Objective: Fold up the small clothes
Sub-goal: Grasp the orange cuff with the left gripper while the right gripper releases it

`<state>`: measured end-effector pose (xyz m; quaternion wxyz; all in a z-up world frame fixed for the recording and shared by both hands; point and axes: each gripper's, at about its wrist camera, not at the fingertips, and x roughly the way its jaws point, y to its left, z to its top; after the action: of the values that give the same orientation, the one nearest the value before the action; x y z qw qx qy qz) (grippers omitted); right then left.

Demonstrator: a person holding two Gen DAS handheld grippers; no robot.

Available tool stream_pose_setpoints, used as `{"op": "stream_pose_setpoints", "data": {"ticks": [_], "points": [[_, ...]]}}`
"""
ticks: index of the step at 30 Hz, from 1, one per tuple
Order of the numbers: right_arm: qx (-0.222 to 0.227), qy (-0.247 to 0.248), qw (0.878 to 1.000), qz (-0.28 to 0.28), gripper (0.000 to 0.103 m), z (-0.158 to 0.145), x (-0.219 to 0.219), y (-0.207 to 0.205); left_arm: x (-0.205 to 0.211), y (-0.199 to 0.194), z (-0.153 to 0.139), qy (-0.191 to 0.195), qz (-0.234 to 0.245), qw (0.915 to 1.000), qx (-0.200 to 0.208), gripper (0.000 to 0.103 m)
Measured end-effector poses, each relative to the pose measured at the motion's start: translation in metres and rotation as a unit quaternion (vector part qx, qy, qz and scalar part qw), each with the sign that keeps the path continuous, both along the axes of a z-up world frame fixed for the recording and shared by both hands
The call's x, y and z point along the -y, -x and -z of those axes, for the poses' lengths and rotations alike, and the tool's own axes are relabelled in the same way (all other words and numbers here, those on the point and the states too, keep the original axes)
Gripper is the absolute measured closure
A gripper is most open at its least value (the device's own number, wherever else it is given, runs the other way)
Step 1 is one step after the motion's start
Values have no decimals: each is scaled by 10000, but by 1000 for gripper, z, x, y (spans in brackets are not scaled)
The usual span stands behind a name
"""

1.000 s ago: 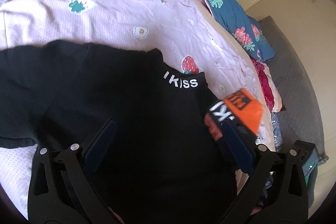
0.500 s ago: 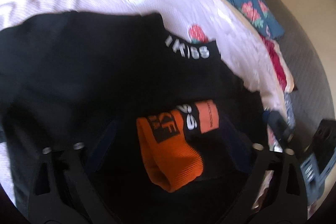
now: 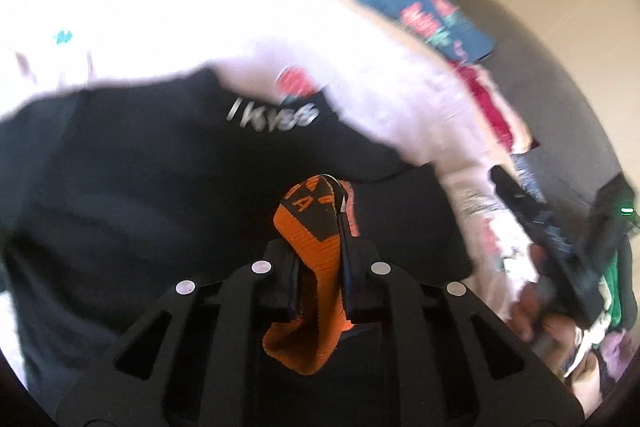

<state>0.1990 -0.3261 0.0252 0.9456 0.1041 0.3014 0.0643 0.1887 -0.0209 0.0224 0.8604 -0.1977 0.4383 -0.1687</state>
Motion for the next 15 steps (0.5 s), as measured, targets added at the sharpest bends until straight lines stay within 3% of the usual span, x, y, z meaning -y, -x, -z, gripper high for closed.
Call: {"op": "stream_pose_setpoints", "data": {"ticks": [4,8,15], "points": [[37,-309,9992,260,48,-1,29,3,-7,13,-38,173,10,9989,441,95],[9,-271,9989,389,48,1,35,1,-19,25,-68,36,-144,9965,824,95],[-43,-157,9997,173,48,2,16,0,-35,29,-45,-349,-357,9970,598,95]]}}
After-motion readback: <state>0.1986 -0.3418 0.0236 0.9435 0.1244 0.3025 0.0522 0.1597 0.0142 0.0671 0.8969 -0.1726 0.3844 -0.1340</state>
